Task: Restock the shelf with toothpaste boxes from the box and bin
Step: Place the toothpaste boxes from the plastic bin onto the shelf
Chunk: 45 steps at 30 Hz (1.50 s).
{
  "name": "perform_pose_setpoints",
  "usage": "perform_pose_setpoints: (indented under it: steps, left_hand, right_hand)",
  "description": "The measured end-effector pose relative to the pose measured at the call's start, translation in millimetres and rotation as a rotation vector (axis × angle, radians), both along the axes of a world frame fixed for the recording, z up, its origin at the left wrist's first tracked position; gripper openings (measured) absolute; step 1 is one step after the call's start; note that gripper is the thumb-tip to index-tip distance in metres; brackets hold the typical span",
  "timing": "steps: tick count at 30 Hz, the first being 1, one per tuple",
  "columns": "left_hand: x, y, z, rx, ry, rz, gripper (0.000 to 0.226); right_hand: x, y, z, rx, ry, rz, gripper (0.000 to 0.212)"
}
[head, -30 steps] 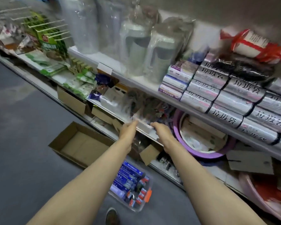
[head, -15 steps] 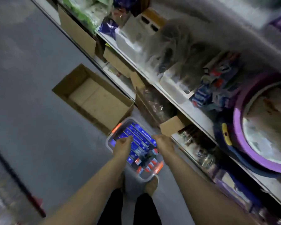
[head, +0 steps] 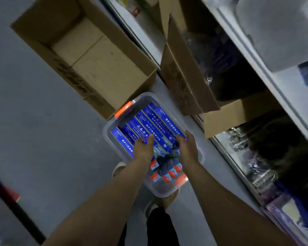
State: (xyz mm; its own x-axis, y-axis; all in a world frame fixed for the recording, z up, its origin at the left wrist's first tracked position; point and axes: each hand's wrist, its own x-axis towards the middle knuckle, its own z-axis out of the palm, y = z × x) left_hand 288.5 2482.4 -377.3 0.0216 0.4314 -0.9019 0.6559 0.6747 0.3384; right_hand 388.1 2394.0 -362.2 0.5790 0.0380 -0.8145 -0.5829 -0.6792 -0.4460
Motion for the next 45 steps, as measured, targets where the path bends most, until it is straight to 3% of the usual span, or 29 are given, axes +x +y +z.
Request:
perform_pose_setpoints:
  steps: [3, 6, 15, 19, 25, 28, 31, 37, 40, 44, 45]
  left_hand:
    - [2.1, -2.2, -32.6, -0.017, 0.026, 0.028, 0.076]
    - [-0.3, -4.9, -54.0, -0.026, 0.061, 0.052, 0.081]
    - [-9.9, -5.3, -71.5, 0.067, 0.079, 0.052, 0.071]
    - [-6.9, -3.8, -72.4, 0.158, 0.091, 0.015, 0.047]
    - [8.1, -7.7, -71.6, 0.121, 0.022, 0.036, 0.067]
    - [11.8, -8.6, -73.4, 0.092, 0.016, 0.085, 0.070]
    - [12.2, -8.8, -80.1, 0.069, 0.030, 0.175, 0.069]
    - [26.9, -9.4, -75.3, -0.093, 0.050, 0.350, 0.066]
    - [36.2, -0.4, -65.8, -0.168, 0.012, 0.459, 0.043]
    - [34.0, 7.0, -68.5, -0.193, 0.000, 0.471, 0.045]
    - [32.5, 7.3, -72.5, -0.196, -0.012, 0.476, 0.055]
  right_hand:
    - [-2.1, -3.2, -22.9, -0.050, -0.139, 0.079, 0.026]
    - [-12.0, -6.0, -43.1, -0.127, -0.304, 0.177, 0.043]
    - [-41.7, 1.0, -71.7, -0.152, -0.263, 0.259, 0.049]
    - [-31.2, 0.9, -75.6, -0.299, -0.359, 0.308, 0.030]
    - [-21.0, 4.9, -83.9, -0.073, -0.211, 0.027, 0.013]
    - [-18.4, 0.7, -90.6, -0.086, -0.217, 0.099, 0.028]
    - [-12.2, -8.3, -102.2, -0.117, -0.234, 0.202, 0.050]
    - [-15.2, 1.7, -92.2, 0.158, -0.133, 0.009, 0.024]
    - [-23.0, 9.0, -94.1, 0.223, 0.004, -0.130, 0.028]
    - [-24.2, 0.6, -99.6, 0.231, 0.030, -0.186, 0.035]
    - [-24.0, -3.5, -102.3, 0.220, 0.016, -0.188, 0.033]
